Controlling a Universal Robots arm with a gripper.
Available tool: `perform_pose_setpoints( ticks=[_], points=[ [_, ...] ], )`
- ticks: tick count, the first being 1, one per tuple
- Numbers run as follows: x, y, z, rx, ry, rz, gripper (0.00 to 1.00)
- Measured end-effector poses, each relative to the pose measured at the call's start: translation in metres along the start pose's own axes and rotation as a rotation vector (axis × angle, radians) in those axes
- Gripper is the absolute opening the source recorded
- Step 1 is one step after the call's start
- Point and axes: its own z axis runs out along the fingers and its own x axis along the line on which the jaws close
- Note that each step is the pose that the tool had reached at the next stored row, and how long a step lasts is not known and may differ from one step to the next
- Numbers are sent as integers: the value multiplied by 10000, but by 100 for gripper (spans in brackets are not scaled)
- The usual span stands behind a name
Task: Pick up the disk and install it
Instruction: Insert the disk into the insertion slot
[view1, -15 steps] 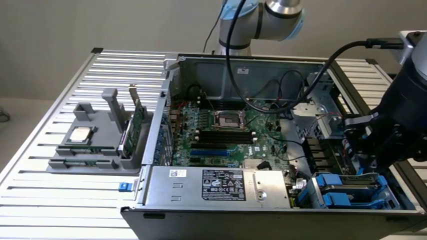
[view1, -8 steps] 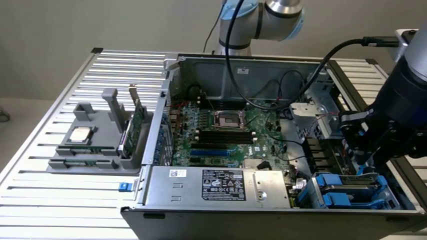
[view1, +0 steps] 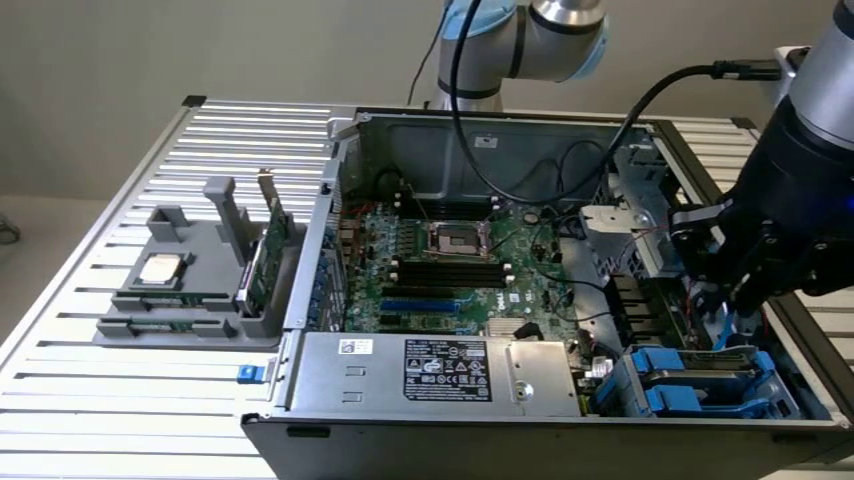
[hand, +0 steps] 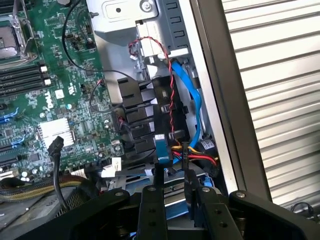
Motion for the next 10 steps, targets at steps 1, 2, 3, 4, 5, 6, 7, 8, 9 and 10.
perform_pose_setpoints(
  ticks=[1,2,3,4,5,6,7,8,9,10],
  points=[
    [6,20,1,2,-7,8,31],
    [11,39,3,6,-18,14,31],
    [17,58,4,14,-35,20,31],
    [22,74,5,23,-57,26,31],
    [25,88,6,33,-86,36,31],
    [28,99,7,43,-120,47,31],
    [27,101,7,45,-149,68,31],
    [25,102,8,45,-164,97,31],
    [18,104,9,52,-169,128,31],
    [9,107,10,57,-172,157,31]
  ],
)
